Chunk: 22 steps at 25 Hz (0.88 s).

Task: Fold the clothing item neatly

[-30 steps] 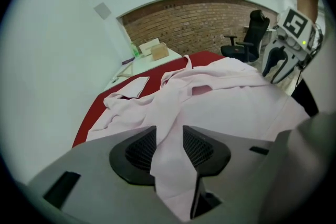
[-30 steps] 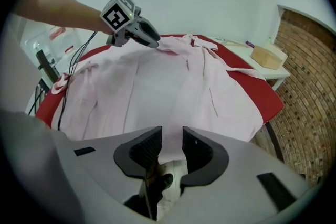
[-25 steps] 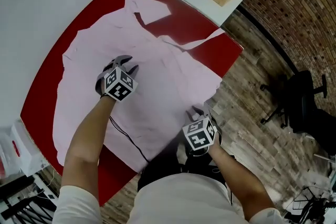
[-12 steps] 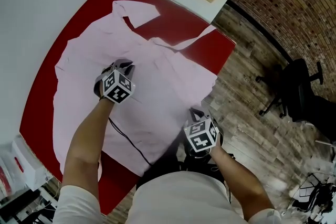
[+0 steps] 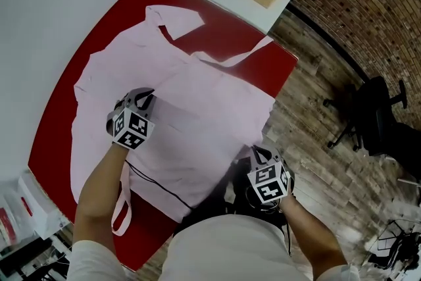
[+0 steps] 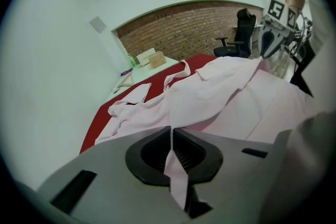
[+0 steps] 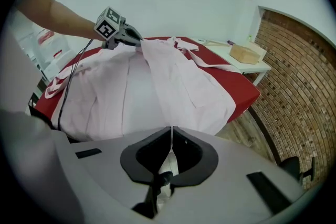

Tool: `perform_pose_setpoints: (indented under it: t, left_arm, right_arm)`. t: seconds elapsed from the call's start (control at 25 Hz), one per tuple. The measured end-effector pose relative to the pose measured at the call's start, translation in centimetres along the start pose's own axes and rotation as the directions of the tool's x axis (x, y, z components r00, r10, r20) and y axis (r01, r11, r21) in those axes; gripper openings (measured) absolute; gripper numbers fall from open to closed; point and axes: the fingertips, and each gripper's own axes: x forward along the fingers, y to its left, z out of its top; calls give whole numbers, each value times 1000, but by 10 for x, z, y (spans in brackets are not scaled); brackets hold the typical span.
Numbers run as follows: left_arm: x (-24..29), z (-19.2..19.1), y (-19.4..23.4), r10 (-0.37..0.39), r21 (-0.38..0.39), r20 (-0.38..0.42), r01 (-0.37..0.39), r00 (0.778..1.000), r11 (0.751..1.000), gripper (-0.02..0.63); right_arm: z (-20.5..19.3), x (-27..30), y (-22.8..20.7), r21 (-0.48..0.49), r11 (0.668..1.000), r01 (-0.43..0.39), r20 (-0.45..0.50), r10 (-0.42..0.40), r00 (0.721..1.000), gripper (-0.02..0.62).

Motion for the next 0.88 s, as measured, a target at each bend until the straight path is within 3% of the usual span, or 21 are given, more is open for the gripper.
perform_pose_setpoints:
  t: [0.44, 0.88]
  left_arm:
    - [-27, -39, -21, -13, 118, -69, 21, 998, 993, 11]
    - [-36, -82, -23, -3, 119, -146, 21, 989, 993, 12]
  right_arm:
    - [-31, -8, 32, -69, 990, -124, -72, 119, 990, 23]
    - [-37, -25, 92, -165, 938, -304, -92, 292, 952, 23]
